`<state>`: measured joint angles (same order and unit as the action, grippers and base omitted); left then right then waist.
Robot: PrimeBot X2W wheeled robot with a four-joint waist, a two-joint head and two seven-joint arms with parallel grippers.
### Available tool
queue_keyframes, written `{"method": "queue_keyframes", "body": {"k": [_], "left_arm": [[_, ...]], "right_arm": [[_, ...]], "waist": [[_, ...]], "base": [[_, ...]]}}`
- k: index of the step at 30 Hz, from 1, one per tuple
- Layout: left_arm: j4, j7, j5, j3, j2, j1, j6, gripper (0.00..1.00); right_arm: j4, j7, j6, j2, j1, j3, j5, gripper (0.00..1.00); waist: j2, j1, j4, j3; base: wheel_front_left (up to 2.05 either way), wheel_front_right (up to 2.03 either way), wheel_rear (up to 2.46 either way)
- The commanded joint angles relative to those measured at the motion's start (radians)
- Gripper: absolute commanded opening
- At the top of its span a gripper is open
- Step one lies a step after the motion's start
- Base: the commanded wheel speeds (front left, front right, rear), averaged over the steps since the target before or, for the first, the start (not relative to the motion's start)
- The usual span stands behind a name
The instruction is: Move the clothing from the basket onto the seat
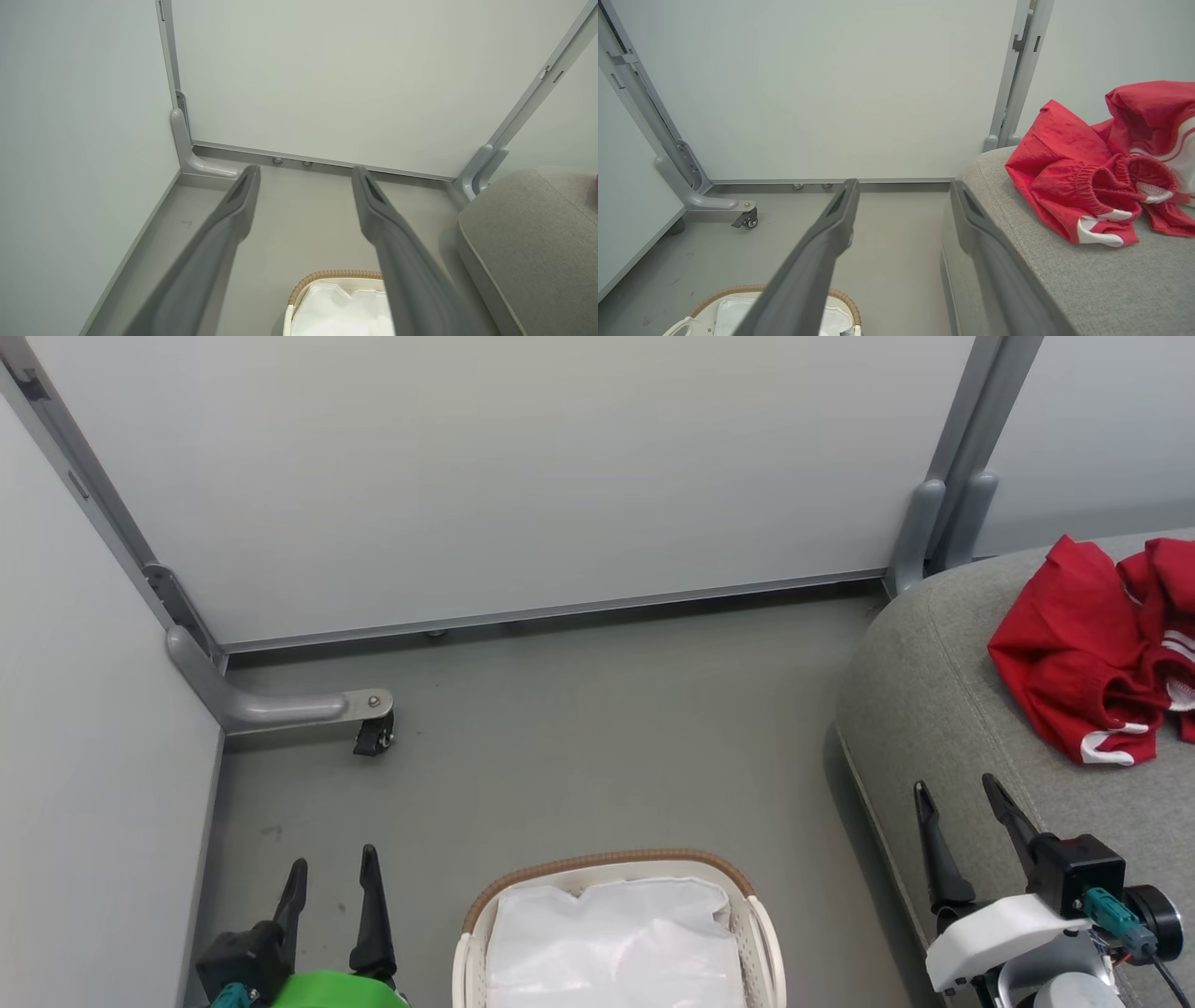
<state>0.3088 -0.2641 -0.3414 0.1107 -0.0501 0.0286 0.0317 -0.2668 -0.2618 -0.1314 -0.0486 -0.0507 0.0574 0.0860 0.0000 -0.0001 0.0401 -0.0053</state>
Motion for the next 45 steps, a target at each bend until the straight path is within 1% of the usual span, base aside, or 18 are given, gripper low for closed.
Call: {"method": "queue_keyframes", "body": {"k": [1,18,19,24,35,45], "left_arm": [[0.005,0.0,0.001,0.001,-0.001,0.008,-0.001,1.0],[0.004,0.0,0.011,0.003,-0.001,-0.012,-0.003,1.0],[0.007,0.0,0.002,0.005,0.0,-0.002,-0.001,0.0],[0.045,0.002,-0.006,0.009,0.002,0.003,0.0,0.0],[0.03,0.058,-0.193,-0.027,0.001,-0.02,0.015,0.0],[0.015,0.102,-0.342,-0.054,0.001,-0.038,0.027,0.0]], "right_arm": [[-0.002,-0.005,0.001,-0.004,0.011,-0.001,0.008,1.0],[-0.018,-0.005,0.001,-0.004,-0.005,-0.029,0.01,1.0],[-0.015,0.0,0.0,0.0,-0.002,-0.031,0.004,0.0],[-0.053,0.006,0.0,0.009,0.008,-0.031,0.01,0.0],[-0.044,0.063,0.0,0.007,-0.005,-0.015,0.234,0.0],[-0.031,0.104,0.0,0.006,-0.012,-0.008,0.414,0.0]], "waist": [[0.0,0.0001,-0.001,-0.001],[0.0,0.0001,0.006,0.002],[0.0,0.0001,0.006,0.002],[0.0,0.0001,0.006,0.002],[0.0,0.0001,0.002,0.002],[0.0,0.0001,-0.002,0.003]], "base": [[0.0,0.0,0.0],[0.0,0.0,0.0],[0.0,0.0,0.0],[0.0,0.0,0.0],[0.0,0.0,0.0],[0.0,0.0,0.0]]}}
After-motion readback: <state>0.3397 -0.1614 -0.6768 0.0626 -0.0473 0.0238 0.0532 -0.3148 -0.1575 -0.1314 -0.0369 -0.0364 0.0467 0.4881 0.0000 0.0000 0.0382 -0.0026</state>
